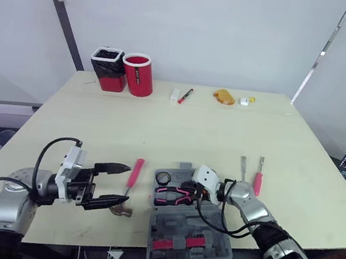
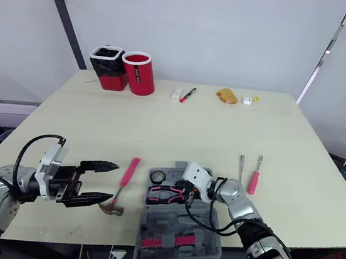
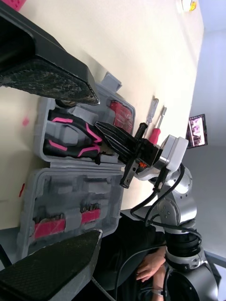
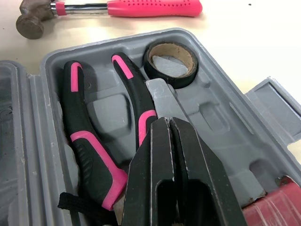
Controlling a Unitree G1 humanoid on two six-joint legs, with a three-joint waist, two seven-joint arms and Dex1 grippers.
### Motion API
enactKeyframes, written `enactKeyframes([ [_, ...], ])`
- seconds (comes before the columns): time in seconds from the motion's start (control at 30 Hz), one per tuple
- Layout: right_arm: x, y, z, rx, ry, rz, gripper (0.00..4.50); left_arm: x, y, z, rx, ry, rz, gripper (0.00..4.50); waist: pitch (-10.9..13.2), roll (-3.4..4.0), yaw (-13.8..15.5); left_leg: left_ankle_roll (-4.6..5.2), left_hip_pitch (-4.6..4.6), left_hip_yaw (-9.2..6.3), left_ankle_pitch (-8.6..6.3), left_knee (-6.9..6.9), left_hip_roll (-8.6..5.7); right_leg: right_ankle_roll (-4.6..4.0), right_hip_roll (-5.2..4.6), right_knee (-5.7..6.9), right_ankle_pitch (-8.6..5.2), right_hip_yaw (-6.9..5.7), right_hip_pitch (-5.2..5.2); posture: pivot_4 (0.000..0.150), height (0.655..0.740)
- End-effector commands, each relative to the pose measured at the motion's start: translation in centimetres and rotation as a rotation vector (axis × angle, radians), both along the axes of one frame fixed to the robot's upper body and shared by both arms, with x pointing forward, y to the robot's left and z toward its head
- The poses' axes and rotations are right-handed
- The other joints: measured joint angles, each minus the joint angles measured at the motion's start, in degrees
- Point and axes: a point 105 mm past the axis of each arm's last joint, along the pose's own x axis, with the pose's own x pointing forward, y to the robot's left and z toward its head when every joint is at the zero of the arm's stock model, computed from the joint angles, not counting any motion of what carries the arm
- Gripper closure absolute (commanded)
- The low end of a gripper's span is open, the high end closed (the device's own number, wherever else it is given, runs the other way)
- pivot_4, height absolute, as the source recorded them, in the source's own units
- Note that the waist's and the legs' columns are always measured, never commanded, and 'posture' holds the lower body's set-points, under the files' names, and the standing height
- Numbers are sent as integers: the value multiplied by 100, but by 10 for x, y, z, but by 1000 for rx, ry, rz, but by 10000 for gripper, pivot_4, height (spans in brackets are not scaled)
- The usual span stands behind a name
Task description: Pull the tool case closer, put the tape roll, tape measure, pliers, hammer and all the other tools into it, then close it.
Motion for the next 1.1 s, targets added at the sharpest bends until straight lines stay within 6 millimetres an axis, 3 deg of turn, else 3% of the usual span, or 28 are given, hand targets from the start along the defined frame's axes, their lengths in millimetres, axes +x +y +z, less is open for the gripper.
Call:
enactKeyframes([
  [0.03,-20,-25,-54,-117,144,-61,44259,-1,0,1,-4,-17,4,0,-8,10,2,0,-1,1,0,-3,1,-2,1,1,-1,0,-4,1500,7400],
  [0.1,-9,-20,-29,10,64,-78,44259,0,0,0,-16,-10,25,0,-6,13,7,0,-2,3,0,-6,3,-6,1,2,0,2,-10,1500,7400],
  [0.17,7,-20,12,177,-17,-146,44259,2,3,-1,-32,2,71,0,7,28,22,0,-12,3,0,-11,4,-10,-1,1,-2,1,-19,1500,7400],
  [0.27,13,-27,43,267,-82,-179,44259,4,6,-2,-41,9,122,0,14,23,45,0,-69,10,1,-12,-3,-12,-10,0,-1,3,-64,1500,7400],
  [0.33,15,-38,61,287,-149,-229,44259,6,8,-3,-58,17,175,0,22,30,48,0,-132,11,3,-8,-8,-12,-13,2,3,4,-118,1500,7400],
  [0.4,3,-61,76,345,-143,-214,44259,11,11,-4,-110,29,286,0,29,40,60,-1,-157,11,2,-8,-9,-10,-12,0,2,0,-140,1500,7400],
  [0.5,-12,-92,79,323,-128,-221,44259,9,13,-8,-124,40,360,0,30,40,69,-1,-164,10,0,-25,-10,12,-7,-34,13,-10,-137,1500,7400],
  [0.63,-36,-138,79,283,-115,-300,34581,-5,23,-17,-94,68,406,0,31,35,97,-11,-182,13,-9,-36,-9,-2,-3,-58,3,-32,-140,1500,7400],
  [0.7,-54,-166,75,245,-100,-354,25681,-13,34,-22,-79,82,443,0,32,35,135,-11,-179,15,-9,-40,-12,-8,-2,-58,-1,-31,-139,1500,7400],
  [0.73,-62,-177,73,224,-92,-380,25681,-17,40,-24,-73,91,463,0,34,33,154,-11,-177,15,-9,-43,-16,-10,0,-58,-3,-31,-139,1500,7400],
  [0.8,-77,-196,71,209,-79,-442,15659,-24,51,-27,-57,104,503,0,36,31,175,-11,-173,16,-9,-43,-16,-14,0,-59,-6,-31,-137,1500,7400],
  [0.93,-108,-235,68,159,-50,-580,364,-39,78,-38,0,149,598,0,48,26,188,-13,-139,9,-9,-43,-4,8,-2,-57,-19,-22,-122,1500,7400],
  [1.1,-124,-262,68,121,-55,-691,364,-42,80,-44,23,164,623,0,68,14,181,-15,-123,17,-10,-43,5,13,-37,-57,-21,-31,-122,1500,7400],
])
